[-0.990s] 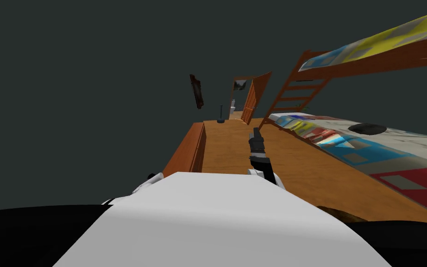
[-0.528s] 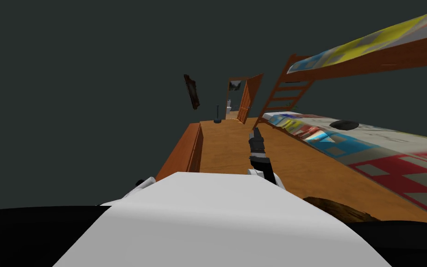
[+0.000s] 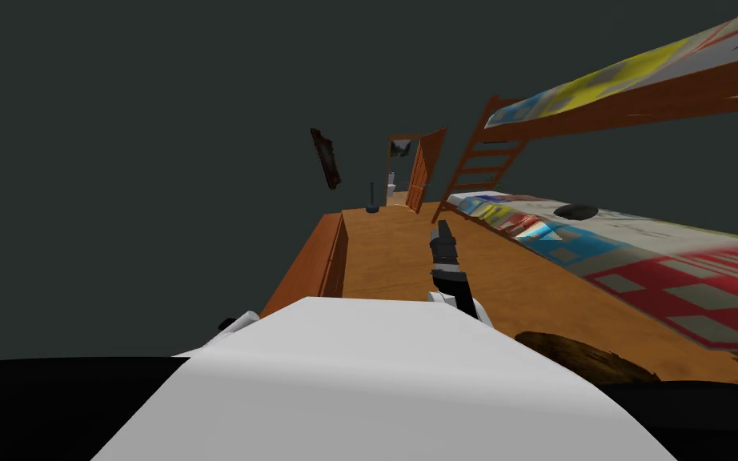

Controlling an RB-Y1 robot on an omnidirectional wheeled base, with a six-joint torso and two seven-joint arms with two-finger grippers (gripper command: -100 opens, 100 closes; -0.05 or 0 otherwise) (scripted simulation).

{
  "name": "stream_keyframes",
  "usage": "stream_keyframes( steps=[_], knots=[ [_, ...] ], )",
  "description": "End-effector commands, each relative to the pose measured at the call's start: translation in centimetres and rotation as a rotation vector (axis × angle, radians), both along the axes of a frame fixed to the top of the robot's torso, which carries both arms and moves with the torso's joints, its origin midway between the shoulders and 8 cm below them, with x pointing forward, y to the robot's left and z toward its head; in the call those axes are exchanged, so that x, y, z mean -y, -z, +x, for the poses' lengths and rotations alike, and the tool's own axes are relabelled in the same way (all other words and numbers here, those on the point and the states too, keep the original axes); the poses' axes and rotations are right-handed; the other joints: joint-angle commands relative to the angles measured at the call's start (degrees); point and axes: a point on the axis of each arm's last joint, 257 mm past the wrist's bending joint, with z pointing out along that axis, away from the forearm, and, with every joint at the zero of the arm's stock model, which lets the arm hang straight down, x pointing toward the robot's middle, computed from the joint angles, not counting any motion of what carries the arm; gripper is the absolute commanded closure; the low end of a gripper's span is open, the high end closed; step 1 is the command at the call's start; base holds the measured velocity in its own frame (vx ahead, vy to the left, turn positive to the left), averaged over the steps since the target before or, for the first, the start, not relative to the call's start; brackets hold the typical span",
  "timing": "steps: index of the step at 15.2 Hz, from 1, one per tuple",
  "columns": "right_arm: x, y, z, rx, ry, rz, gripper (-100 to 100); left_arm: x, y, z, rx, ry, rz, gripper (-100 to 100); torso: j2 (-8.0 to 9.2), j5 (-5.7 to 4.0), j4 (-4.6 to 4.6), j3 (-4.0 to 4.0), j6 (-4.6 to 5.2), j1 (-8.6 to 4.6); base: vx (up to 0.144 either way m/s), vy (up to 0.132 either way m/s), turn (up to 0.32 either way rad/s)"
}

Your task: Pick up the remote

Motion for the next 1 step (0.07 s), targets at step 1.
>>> stream_keyframes(
  steps=[1],
  knots=[
    [0.00,0.00,0.00,0.000,0.000,0.000,0,0.00,0.00,0.00,0.000,0.000,0.000,100,0.00,0.00,0.00,0.00,0.00,0.00,0.000,0.000,0.013]
  ],
)
